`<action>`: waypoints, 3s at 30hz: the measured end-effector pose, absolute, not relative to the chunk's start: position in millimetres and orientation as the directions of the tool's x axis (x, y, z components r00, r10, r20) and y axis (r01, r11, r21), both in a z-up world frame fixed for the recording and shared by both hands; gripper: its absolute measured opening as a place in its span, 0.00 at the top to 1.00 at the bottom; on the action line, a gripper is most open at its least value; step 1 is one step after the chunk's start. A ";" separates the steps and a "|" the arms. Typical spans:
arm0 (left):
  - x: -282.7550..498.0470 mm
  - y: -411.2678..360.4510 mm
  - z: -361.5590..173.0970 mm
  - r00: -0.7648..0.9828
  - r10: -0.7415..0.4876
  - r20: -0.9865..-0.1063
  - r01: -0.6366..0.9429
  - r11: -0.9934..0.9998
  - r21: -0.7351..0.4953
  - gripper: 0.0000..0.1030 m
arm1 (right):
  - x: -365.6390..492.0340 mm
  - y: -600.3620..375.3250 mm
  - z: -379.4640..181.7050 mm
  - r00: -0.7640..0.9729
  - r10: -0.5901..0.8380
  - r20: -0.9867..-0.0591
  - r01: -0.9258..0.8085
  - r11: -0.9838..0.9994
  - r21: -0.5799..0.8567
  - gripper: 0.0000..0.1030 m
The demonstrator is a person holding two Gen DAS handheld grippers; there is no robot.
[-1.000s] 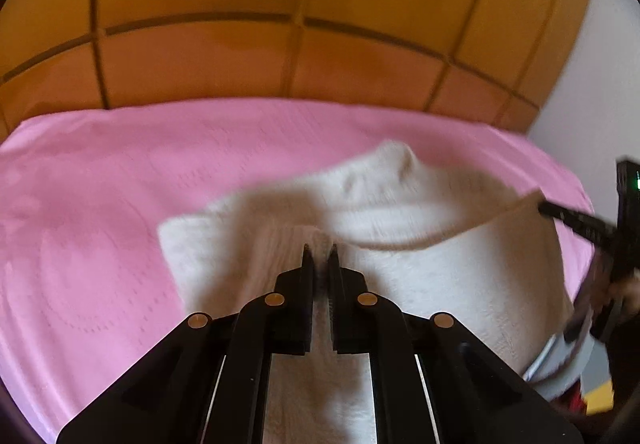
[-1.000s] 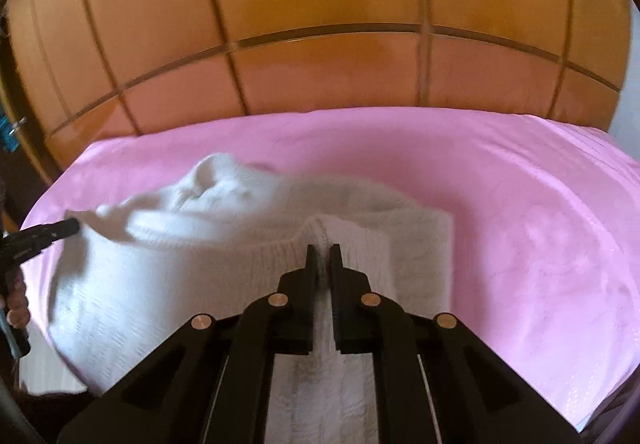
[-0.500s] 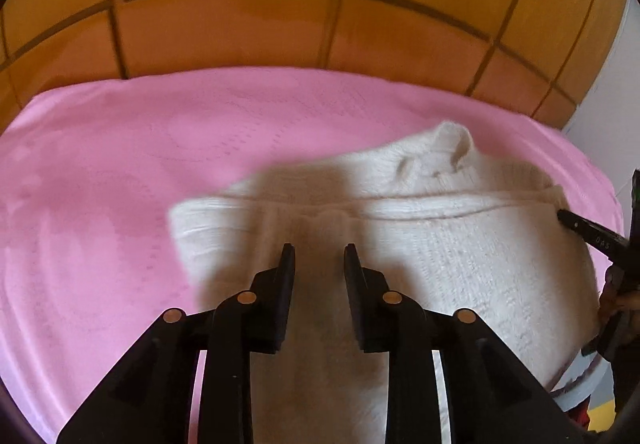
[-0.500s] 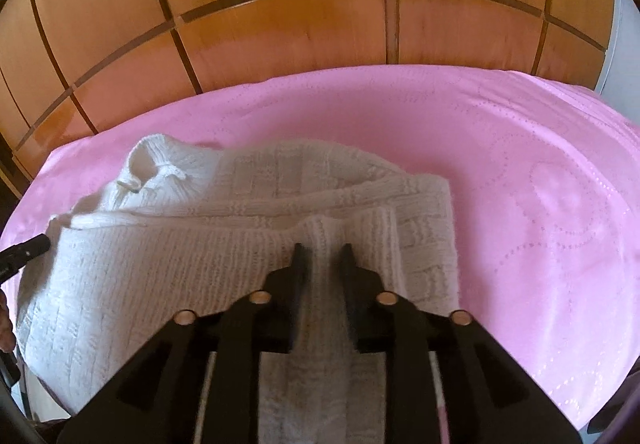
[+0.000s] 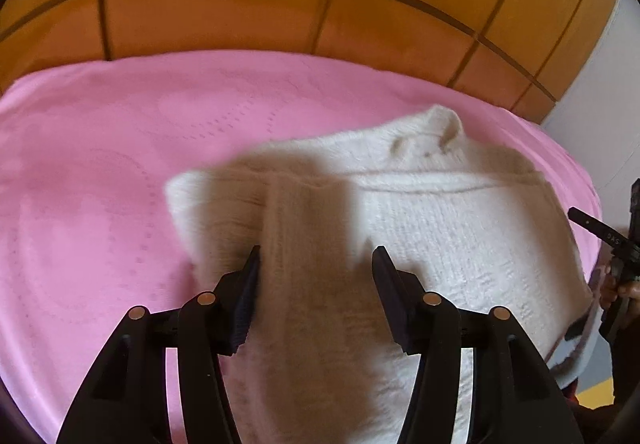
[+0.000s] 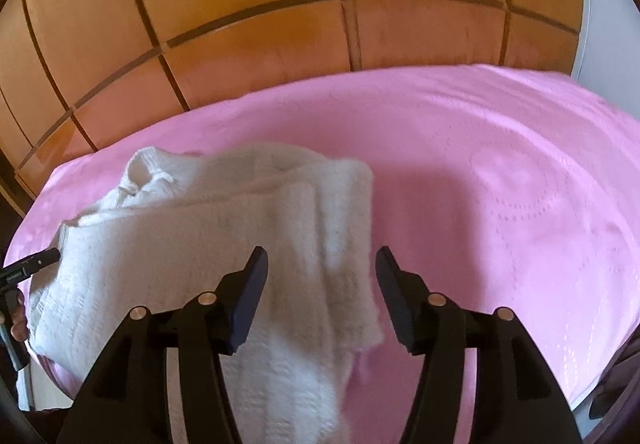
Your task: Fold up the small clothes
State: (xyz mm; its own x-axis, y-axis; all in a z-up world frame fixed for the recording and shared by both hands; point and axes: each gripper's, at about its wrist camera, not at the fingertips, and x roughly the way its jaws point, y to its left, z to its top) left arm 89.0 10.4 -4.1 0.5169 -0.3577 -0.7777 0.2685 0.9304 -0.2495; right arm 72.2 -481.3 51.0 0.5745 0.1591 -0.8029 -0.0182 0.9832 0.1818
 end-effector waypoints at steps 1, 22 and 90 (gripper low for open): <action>89.5 8.4 -4.4 0.516 -0.359 -0.778 0.271 0.930 -0.249 0.63 | 72.7 -481.7 49.7 0.572 0.162 -0.804 -0.019 0.983 0.185 0.46; 61.6 37.4 37.3 0.633 -0.327 -0.702 0.200 0.945 -0.259 0.95 | 81.1 -455.0 113.1 0.675 0.165 -0.719 -0.090 0.986 0.142 0.95; 11.3 25.5 24.9 0.611 -0.358 -0.706 0.170 0.930 -0.325 0.73 | 32.5 -407.9 75.9 0.598 0.266 -0.756 -0.167 0.964 0.208 0.43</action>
State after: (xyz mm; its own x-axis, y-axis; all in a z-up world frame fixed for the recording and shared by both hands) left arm 11.4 25.5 24.9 0.6108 -0.3583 -0.7061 0.1702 0.9303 -0.3248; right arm 32.5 -407.9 75.9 0.5977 0.2664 -0.7562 -0.1666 0.9639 0.2079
